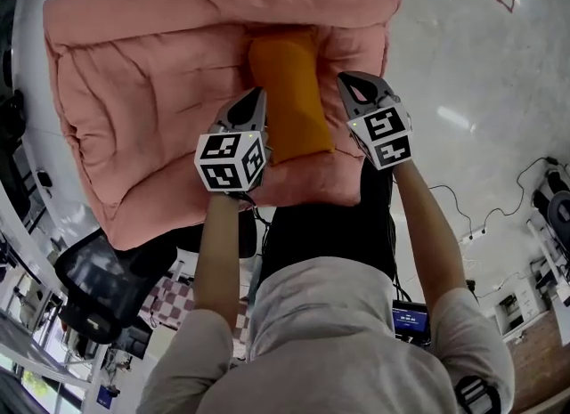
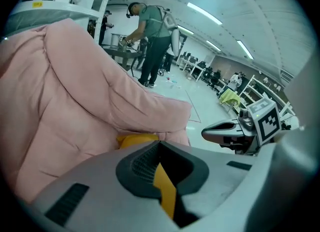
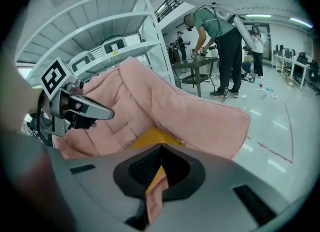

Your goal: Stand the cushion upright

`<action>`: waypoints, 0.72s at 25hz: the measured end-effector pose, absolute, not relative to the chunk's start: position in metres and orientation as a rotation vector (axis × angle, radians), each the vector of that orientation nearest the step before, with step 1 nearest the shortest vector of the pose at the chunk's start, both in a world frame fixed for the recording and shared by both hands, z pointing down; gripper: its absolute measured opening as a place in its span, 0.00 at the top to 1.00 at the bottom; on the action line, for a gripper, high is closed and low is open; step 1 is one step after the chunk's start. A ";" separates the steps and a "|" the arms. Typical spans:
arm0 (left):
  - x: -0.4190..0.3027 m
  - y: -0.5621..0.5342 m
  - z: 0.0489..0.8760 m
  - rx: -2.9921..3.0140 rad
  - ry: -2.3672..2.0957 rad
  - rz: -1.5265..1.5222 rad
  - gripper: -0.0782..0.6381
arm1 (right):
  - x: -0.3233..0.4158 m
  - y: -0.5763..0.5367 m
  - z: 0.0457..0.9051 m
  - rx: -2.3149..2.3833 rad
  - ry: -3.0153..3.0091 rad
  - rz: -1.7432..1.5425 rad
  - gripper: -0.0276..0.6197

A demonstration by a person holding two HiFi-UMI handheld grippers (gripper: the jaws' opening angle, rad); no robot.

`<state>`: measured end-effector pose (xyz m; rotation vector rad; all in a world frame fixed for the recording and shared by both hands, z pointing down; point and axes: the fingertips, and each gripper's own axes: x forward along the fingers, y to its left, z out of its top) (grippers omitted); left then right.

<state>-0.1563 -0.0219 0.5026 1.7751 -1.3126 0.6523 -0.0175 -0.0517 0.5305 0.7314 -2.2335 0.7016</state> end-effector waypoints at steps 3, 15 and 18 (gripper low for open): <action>-0.161 -0.032 0.520 1.782 -1.288 0.661 0.87 | -0.023 -0.060 0.549 0.738 -2.227 0.711 0.95; -0.174 -0.060 0.606 1.789 -1.175 0.799 0.87 | -0.035 -0.084 0.630 0.745 -2.254 0.772 0.95; -0.174 -0.064 0.626 1.774 -1.157 0.825 0.87 | -0.034 -0.084 0.651 0.739 -2.252 0.812 0.95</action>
